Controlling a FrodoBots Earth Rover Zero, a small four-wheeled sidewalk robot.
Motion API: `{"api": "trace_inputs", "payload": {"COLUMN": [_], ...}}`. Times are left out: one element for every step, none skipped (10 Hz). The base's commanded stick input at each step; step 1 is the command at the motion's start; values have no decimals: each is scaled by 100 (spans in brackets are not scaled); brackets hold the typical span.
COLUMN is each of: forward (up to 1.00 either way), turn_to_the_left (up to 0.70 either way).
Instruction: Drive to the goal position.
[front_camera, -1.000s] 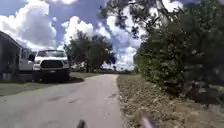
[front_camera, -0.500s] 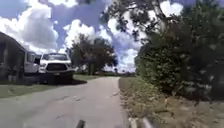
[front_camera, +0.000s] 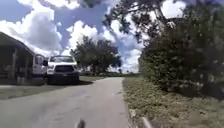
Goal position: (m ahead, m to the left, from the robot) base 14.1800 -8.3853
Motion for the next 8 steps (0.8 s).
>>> {"api": "trace_inputs", "payload": {"forward": [70,70,70,70,70,70,70,70], "turn_to_the_left": [35,35,35,35,35,35,35,35]}}
